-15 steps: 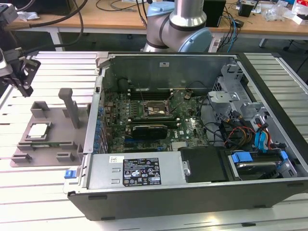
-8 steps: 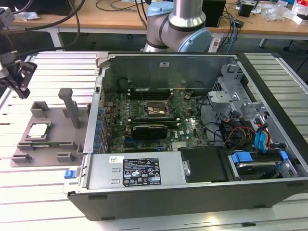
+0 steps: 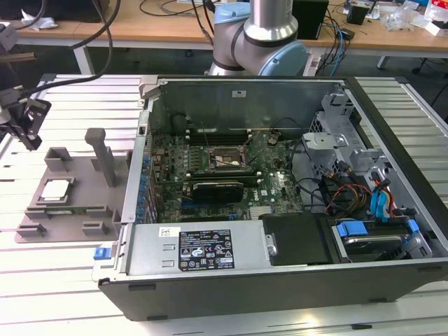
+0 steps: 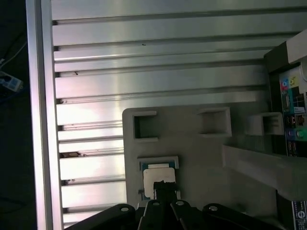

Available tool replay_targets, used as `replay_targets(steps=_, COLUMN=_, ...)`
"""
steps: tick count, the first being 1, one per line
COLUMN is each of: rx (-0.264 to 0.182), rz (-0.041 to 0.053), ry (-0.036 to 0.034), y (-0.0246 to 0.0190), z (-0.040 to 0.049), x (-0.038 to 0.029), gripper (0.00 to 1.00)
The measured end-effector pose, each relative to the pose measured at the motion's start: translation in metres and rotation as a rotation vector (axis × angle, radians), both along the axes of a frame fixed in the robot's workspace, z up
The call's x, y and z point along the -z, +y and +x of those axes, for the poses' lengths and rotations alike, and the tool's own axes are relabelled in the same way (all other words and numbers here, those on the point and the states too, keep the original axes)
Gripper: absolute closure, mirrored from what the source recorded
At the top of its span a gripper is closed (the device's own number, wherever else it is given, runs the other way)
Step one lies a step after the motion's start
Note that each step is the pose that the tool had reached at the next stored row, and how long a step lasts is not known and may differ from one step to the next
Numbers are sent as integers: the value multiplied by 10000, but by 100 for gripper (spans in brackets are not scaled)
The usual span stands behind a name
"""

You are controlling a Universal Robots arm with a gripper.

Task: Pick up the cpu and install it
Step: 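Pick up the cpu and move it towards the insertion slot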

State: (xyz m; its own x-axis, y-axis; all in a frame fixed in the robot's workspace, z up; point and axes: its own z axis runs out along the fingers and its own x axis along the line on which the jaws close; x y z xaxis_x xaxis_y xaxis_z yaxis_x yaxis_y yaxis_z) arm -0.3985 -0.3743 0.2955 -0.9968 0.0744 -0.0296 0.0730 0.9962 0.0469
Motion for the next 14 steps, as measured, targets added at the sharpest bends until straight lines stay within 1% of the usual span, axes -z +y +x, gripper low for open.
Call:
replay_targets(steps=2, rx=-2, rz=0, ry=-1, y=-10, z=1, x=70, gripper=89)
replay_targets(steps=6, rx=-2, rz=-1, ry=0, y=-23, z=1, x=144, gripper=89)
replay_targets(steps=9, rx=-3, rz=1, ry=-1, y=-59, z=0, x=205, gripper=89)
replay_targets(steps=12, rx=-2, rz=0, ry=-1, y=-111, z=0, x=274, gripper=89)
replay_targets(steps=13, rx=-2, rz=0, ry=-1, y=-118, z=0, x=285, gripper=89)
replay_targets(steps=14, rx=-2, rz=0, ry=0, y=-140, z=0, x=320, gripper=89)
